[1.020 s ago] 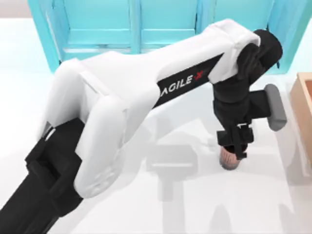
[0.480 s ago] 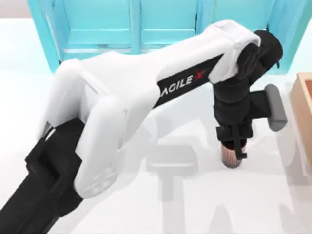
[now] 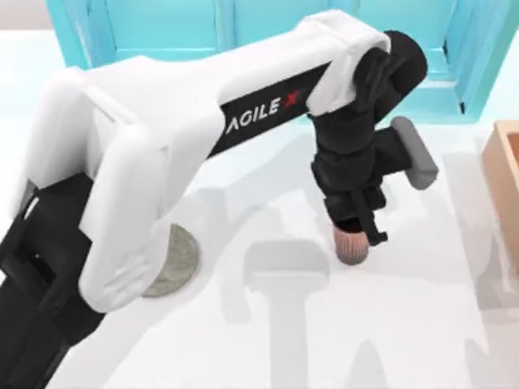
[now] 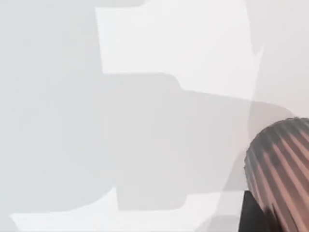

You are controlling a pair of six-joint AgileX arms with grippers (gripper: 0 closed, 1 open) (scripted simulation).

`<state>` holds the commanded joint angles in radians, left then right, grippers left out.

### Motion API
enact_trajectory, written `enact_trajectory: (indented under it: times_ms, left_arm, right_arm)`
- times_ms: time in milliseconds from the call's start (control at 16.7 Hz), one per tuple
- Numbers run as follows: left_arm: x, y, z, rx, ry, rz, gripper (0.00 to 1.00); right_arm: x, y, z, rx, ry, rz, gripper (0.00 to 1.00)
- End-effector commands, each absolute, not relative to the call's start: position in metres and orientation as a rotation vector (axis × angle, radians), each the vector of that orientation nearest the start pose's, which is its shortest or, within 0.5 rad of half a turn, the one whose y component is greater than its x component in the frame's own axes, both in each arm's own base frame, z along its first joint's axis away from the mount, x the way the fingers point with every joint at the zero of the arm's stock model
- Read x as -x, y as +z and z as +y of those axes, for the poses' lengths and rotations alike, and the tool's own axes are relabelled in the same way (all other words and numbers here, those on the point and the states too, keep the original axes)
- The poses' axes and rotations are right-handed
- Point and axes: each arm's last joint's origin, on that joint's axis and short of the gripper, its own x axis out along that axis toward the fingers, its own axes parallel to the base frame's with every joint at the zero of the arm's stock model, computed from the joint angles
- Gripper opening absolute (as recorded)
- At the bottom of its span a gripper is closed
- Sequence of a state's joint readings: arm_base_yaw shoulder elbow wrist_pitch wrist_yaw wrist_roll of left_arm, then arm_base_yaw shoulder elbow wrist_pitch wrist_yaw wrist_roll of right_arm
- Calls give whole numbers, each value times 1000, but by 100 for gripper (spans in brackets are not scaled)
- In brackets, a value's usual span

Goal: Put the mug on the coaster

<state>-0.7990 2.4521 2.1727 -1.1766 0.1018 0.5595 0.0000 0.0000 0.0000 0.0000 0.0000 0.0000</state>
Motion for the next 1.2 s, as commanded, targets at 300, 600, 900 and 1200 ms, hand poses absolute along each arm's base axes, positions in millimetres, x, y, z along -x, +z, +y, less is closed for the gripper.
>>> enact_trajectory:
  times_ms: [300,600,900,1200]
  left_arm:
    - [-357,195,-267,-585,-668,1379,0]
    - [-339,214,-180,-213,-194,1477,0]
    - [-322,217,-138,-64,22,1491,0]
    - [-322,215,-140,-70,18,1495,0]
  right_arm:
    - [-106,160,-1,0,0,0,100]
    - [-106,160,-1,0,0,0,100]
    - [-106,160,-1,0,0,0,100]
    - [-106,160,-1,0,0,0,100]
